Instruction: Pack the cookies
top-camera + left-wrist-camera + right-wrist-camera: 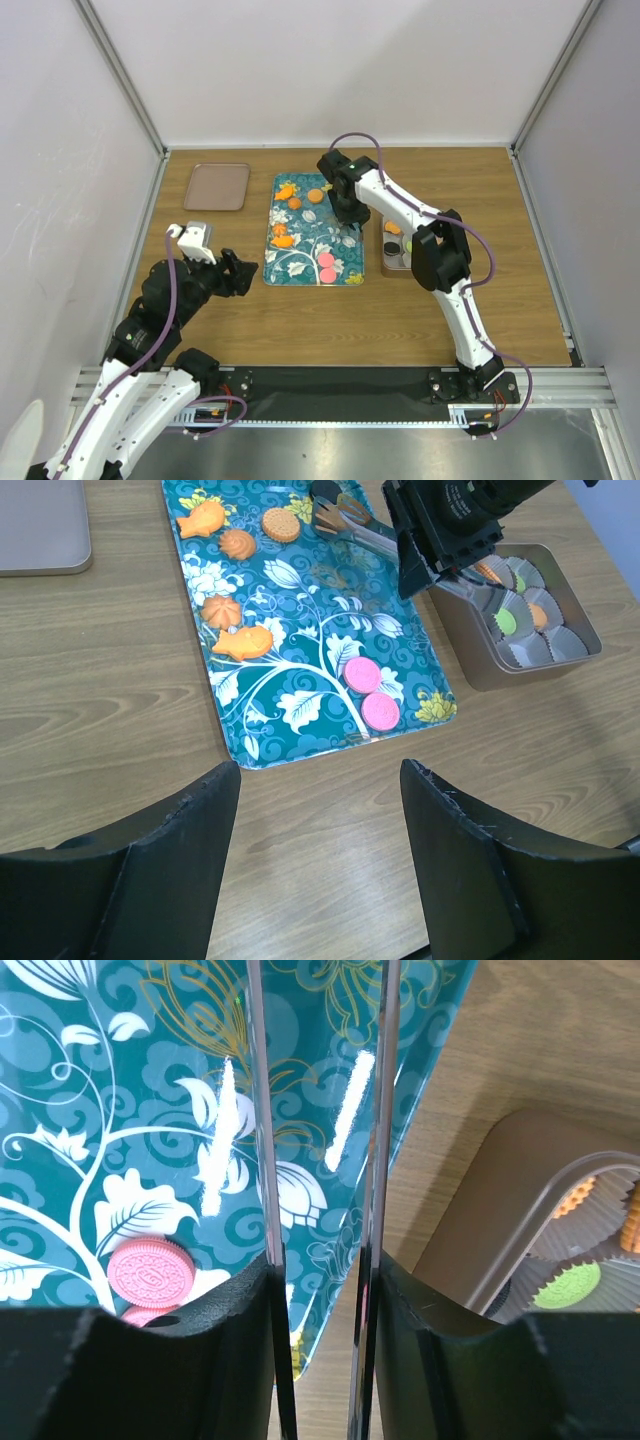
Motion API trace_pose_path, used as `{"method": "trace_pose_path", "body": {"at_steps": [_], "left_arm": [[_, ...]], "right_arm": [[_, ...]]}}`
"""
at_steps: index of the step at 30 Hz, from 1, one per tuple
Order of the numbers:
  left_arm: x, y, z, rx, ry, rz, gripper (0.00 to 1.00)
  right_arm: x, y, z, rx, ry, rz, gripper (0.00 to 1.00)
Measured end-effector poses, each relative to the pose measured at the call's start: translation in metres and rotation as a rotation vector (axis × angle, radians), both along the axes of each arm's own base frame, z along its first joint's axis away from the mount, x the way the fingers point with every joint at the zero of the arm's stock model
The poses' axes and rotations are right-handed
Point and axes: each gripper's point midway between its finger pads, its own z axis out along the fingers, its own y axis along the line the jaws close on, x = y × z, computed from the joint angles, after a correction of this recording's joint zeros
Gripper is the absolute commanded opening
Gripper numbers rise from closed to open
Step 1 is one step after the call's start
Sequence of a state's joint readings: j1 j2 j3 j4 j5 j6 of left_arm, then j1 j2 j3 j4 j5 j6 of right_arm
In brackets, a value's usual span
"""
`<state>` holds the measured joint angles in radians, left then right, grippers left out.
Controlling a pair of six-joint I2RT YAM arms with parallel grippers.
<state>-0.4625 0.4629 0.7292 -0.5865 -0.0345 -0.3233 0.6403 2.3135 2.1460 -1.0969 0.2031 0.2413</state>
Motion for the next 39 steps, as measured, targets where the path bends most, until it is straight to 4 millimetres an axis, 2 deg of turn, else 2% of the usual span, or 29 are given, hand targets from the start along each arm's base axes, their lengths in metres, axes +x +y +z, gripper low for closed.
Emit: {"method": "trace_pose_path", "body": {"at_steps": [11, 21, 24, 32, 35, 39], "left_arm": [[0.0, 0.0, 0.0, -0.001, -0.001, 0.0, 0.72], [0.0, 0.0, 0.0, -0.001, -0.001, 0.0, 0.72], [0.0, 0.0, 0.0, -0.001, -0.001, 0.0, 0.72], [0.0, 0.0, 0.0, -0.001, -0.002, -0.001, 0.72], [-0.001, 0.0, 0.001, -0.002, -0.003, -0.003, 0.72], [-0.001, -0.001, 0.001, -0.002, -0.003, -0.005, 0.72]], "right_arm": [[0.0, -0.004, 0.009, -0.016, -0.01, -0.003, 0.36], [-0.007, -0.006, 0.053, 0.034, -0.073, -0.002, 0.34], [-0.014, -0.011, 0.062, 0.042, -0.08, -0.007, 0.35], [-0.035, -0.025, 0.072, 0.041, -0.07, -0.022, 0.35], [-0.051, -0.036, 0.081, 0.059, -0.075, -0.04, 0.35], [-0.082, -0.061, 0.101, 0.09, -0.088, -0.08, 0.35]]}}
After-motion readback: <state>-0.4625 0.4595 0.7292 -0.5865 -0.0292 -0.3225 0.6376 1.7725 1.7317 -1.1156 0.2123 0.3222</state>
